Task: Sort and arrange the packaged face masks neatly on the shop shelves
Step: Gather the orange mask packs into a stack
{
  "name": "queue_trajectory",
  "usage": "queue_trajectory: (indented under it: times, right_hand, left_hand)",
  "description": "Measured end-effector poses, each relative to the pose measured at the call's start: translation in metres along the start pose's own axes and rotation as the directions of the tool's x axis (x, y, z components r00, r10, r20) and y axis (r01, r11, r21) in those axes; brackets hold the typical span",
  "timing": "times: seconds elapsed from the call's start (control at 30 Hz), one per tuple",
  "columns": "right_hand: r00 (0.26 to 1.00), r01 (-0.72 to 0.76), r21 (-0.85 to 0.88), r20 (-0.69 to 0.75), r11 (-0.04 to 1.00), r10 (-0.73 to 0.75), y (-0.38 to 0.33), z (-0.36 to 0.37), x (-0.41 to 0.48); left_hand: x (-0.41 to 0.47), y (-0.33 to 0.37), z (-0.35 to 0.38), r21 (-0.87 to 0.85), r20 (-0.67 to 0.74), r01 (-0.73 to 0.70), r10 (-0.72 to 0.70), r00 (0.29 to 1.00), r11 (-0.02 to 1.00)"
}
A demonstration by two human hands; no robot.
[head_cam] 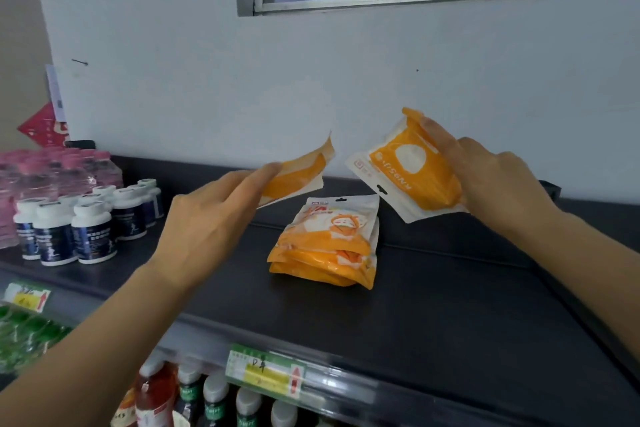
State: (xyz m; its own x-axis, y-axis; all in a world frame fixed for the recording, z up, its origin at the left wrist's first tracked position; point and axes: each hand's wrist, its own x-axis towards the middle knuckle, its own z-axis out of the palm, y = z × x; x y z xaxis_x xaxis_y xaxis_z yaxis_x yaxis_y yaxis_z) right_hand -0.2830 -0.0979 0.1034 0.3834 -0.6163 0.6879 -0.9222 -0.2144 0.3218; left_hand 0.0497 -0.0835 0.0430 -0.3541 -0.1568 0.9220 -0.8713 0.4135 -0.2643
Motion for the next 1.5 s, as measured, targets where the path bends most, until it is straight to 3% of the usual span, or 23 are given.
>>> queue_trajectory:
  times: [0.1, 0.2, 0.4, 0.6, 0.83, 0.9, 0.93, 1.0, 1.03, 1.1, 1.17, 1.23, 1.3, 1.4, 1.5]
  right_hand:
    - [1.000, -0.024, -0.002, -0.014, 1.000, 0.024, -0.006, 0.001, 0.010]
    - [0.998, -0.050, -0.015, -0.046, 0.999, 0.049, -0.013, -0.001, 0.019]
    - [0.997, -0.030, -0.023, -0.075, 0.999, 0.028, -0.028, 0.004, 0.023]
    - [0.981, 0.062, -0.041, -0.182, 0.997, -0.068, -0.048, 0.012, 0.018]
    - [0.964, 0.068, -0.161, -0.244, 0.985, -0.107, -0.072, 0.001, 0.016]
    - [0.958, 0.102, -0.189, -0.246, 0.977, -0.147, -0.089, 0.000, 0.010]
    - [0.953, 0.131, -0.198, -0.247, 0.972, -0.178, -0.099, 0.001, 0.005]
    - [0.933, 0.214, -0.225, -0.240, 0.950, -0.267, -0.121, 0.010, -0.010]
    - [0.919, 0.265, -0.230, -0.233, 0.936, -0.318, -0.130, 0.018, -0.019]
    - [0.904, 0.324, -0.234, -0.210, 0.917, -0.373, -0.146, 0.036, -0.039]
    - [0.915, 0.333, -0.220, -0.160, 0.917, -0.370, -0.158, 0.049, -0.054]
    - [0.931, 0.330, -0.182, -0.099, 0.926, -0.351, -0.166, 0.057, -0.061]
    - [0.938, 0.333, -0.134, -0.056, 0.933, -0.343, -0.170, 0.058, -0.059]
    - [0.948, 0.319, -0.090, 0.022, 0.944, -0.318, -0.174, 0.056, -0.053]
    - [0.953, 0.298, -0.062, 0.079, 0.953, -0.293, -0.177, 0.054, -0.047]
  left_hand:
    - [-0.016, -0.001, 0.010, -0.065, -0.021, -0.179, 0.178, 0.984, 0.982]
    - [-0.033, -0.003, 0.024, -0.118, 0.041, -0.380, 0.387, 0.921, 0.917]
    - [-0.051, -0.008, 0.060, -0.202, 0.133, -0.584, 0.613, 0.779, 0.786]
    - [-0.059, -0.014, 0.078, -0.274, 0.183, -0.667, 0.718, 0.671, 0.693]
    - [-0.065, -0.018, 0.091, -0.340, 0.283, -0.573, 0.662, 0.694, 0.746]
    - [-0.070, -0.019, 0.094, -0.406, 0.312, -0.461, 0.593, 0.742, 0.789]
    - [-0.072, -0.020, 0.095, -0.485, 0.329, -0.333, 0.522, 0.787, 0.808]
    - [-0.073, -0.022, 0.096, -0.632, 0.422, 0.070, 0.267, 0.867, 0.772]
    - [-0.070, -0.022, 0.093, -0.640, 0.511, 0.305, 0.094, 0.855, 0.705]
    - [-0.064, -0.026, 0.091, -0.518, 0.697, 0.667, -0.188, 0.692, 0.535]
    - [-0.061, -0.031, 0.092, -0.385, 0.857, 0.860, -0.216, 0.467, 0.335]
    - [-0.061, -0.033, 0.093, -0.360, 0.927, 0.933, -0.109, 0.359, 0.011]
    - [-0.057, -0.034, 0.090, -0.315, 0.949, 0.918, -0.058, 0.311, -0.240]
    - [-0.053, -0.037, 0.085, -0.283, 0.956, 0.901, -0.020, 0.293, -0.330]
    - [-0.052, -0.034, 0.082, -0.326, 0.936, 0.889, 0.023, 0.352, -0.320]
